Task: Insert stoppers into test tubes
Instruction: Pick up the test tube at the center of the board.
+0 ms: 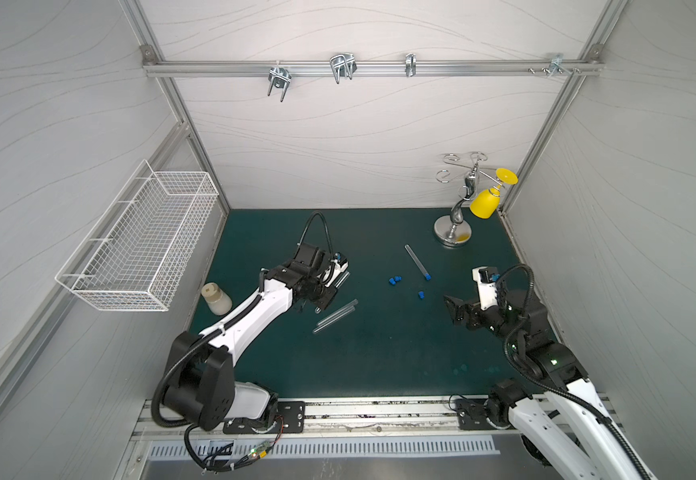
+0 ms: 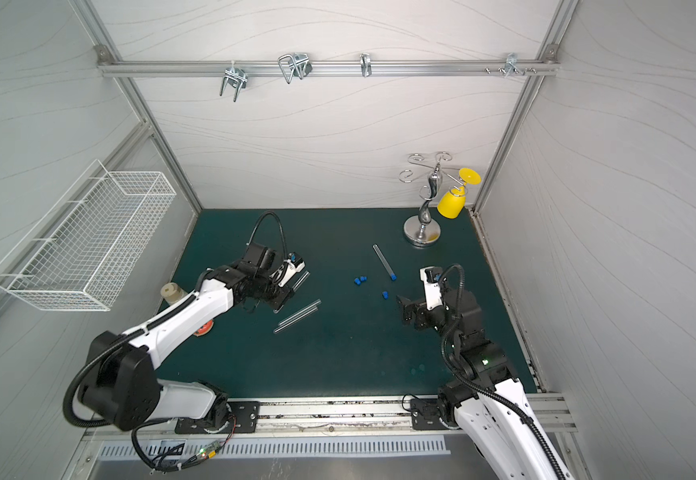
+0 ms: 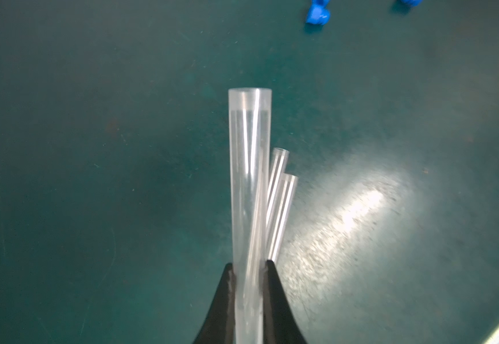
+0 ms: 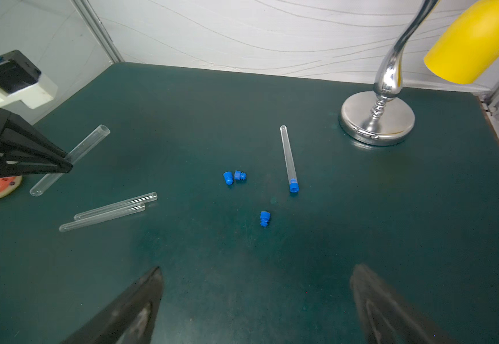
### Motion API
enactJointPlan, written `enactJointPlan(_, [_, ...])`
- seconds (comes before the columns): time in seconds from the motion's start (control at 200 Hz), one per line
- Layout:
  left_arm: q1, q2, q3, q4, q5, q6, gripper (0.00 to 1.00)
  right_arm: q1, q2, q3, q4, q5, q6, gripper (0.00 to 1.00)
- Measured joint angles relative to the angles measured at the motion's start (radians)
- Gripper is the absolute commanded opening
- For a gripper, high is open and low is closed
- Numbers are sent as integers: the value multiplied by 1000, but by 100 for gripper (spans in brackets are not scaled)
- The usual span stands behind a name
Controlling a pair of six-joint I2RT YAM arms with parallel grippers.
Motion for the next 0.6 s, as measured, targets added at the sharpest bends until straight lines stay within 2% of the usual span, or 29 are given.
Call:
enactJointPlan(0.225, [1,-156,-72,2,56,61,1,19,57,36,-12,-80,21,99])
enactJointPlan(0.455, [42,-228,-85,-1,113,102,0,26,253,189,-69,-187,115,99])
enactJointPlan(0.6, [66,-239,-85,-32,161,140,0,71,375,282,-99,-263,178,99])
